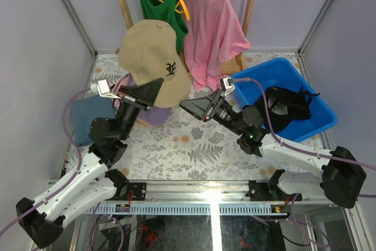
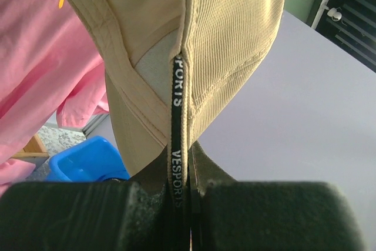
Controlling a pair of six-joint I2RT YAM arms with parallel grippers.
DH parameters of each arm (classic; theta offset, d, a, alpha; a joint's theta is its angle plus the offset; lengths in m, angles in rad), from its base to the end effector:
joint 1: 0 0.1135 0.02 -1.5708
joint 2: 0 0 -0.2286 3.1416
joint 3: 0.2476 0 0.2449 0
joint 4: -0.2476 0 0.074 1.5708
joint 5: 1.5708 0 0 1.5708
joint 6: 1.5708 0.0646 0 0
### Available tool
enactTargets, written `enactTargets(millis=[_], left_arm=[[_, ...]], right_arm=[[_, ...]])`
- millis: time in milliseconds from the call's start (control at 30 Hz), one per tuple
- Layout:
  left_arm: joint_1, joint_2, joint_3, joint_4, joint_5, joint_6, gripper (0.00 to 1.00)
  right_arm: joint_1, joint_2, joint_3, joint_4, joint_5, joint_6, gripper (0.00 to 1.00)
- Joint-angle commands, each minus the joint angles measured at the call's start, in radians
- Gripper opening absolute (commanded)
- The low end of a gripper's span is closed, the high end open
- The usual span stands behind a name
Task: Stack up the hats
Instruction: Stack the hat on the hat.
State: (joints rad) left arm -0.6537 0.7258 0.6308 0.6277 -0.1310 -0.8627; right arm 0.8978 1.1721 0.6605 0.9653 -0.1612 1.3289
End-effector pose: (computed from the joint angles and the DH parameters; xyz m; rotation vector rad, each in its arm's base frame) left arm 0.1718 -0.1210 0.3726 -0.2456 1.1043 -1.2992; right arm 0.1736 0.2344 0.3206 0.1208 1.3844 2.0278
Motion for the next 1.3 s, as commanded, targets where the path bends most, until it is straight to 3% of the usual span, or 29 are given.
enactTargets(millis=[0,267,533,733,933,1033,1100,1167,1267], left_arm=[[0.003,-0.029,-0.025,0.075,-0.018,0.019,0.0],[0.003,-0.048,-0.073,0.121,-0.005,0.001,0.0],[0.002,-0.107,-0.14,0.137,-0.013,0.013,0.0],[0.003,-0.205,-0.171,0.044,-0.05,0.076,0.0],[0.004,-0.253,-0.158,-0.051,-0.064,0.127,0.02],[0.003,-0.264,-0.154,-0.076,-0.067,0.142,0.11],[0.005,-0.281,-0.157,-0.09,-0.083,0.15,0.26],[0.004,-0.302,-0.16,-0.112,-0.105,0.162,0.47],[0.003,-0.334,-0.157,-0.149,-0.154,0.176,0.65]], right_arm=[[0.025,0.052,0.09,0.133,0.04,0.002,0.59],[0.045,0.157,0.156,0.183,0.049,0.026,0.51],[0.046,0.231,0.113,0.274,0.088,0.063,0.19],[0.03,0.304,0.117,0.314,0.04,0.08,0.0],[0.012,0.421,0.121,0.461,0.001,0.148,0.0],[0.003,0.459,0.138,0.514,-0.034,0.163,0.0],[-0.006,0.472,0.151,0.534,-0.063,0.165,0.0],[-0.019,0.483,0.167,0.54,-0.094,0.167,0.0],[-0.036,0.498,0.181,0.56,-0.131,0.181,0.0]])
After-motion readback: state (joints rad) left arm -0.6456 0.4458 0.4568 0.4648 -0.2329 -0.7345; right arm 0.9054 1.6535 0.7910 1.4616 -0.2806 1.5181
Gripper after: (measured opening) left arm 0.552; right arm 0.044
